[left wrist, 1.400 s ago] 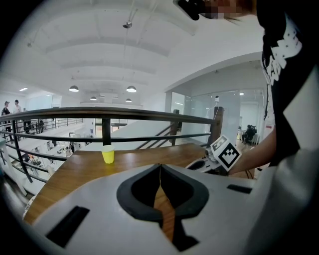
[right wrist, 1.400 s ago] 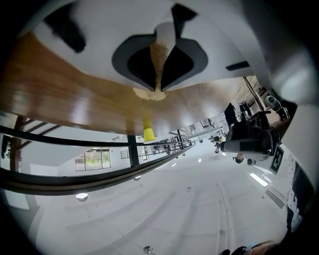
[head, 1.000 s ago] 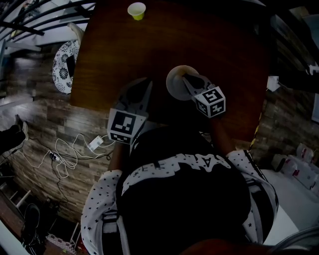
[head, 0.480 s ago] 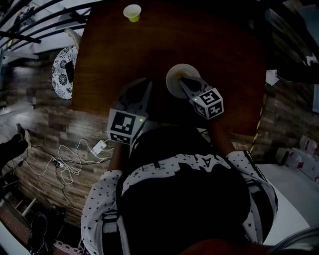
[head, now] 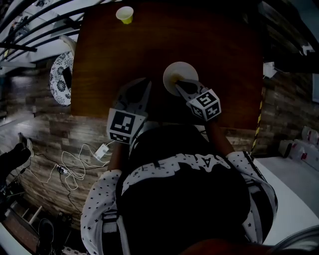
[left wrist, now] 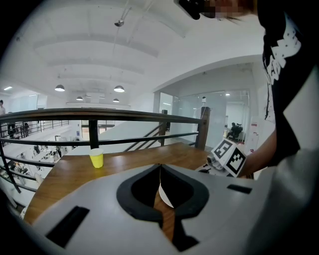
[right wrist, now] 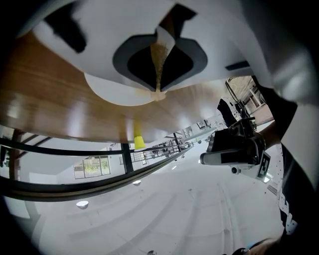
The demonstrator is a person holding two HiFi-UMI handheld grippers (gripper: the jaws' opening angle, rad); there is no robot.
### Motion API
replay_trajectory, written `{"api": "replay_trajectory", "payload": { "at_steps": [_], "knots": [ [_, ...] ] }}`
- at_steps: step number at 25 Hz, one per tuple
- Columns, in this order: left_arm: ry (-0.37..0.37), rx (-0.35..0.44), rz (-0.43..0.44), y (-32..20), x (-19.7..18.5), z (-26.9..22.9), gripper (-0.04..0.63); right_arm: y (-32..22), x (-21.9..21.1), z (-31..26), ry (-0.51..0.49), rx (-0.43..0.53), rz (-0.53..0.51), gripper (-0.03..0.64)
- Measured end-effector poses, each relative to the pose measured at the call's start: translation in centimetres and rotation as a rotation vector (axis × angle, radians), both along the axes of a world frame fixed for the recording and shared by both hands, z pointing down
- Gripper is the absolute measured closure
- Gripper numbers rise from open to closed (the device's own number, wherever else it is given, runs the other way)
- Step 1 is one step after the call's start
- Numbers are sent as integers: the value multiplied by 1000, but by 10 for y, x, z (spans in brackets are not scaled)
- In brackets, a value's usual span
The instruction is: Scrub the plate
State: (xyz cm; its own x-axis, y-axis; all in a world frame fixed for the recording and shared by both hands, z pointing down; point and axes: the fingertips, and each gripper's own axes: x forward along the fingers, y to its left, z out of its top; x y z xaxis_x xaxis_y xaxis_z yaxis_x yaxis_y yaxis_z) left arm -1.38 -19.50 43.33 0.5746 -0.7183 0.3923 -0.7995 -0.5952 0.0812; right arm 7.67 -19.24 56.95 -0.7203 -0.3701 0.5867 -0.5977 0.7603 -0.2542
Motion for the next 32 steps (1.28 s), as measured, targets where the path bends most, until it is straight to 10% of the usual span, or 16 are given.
{"api": "replay_trajectory", "payload": {
  "at_steps": [32],
  "knots": [
    [12,7,49,9,20,-1,581,36,-7,-4,-52,-38,-84,574]
  ]
}}
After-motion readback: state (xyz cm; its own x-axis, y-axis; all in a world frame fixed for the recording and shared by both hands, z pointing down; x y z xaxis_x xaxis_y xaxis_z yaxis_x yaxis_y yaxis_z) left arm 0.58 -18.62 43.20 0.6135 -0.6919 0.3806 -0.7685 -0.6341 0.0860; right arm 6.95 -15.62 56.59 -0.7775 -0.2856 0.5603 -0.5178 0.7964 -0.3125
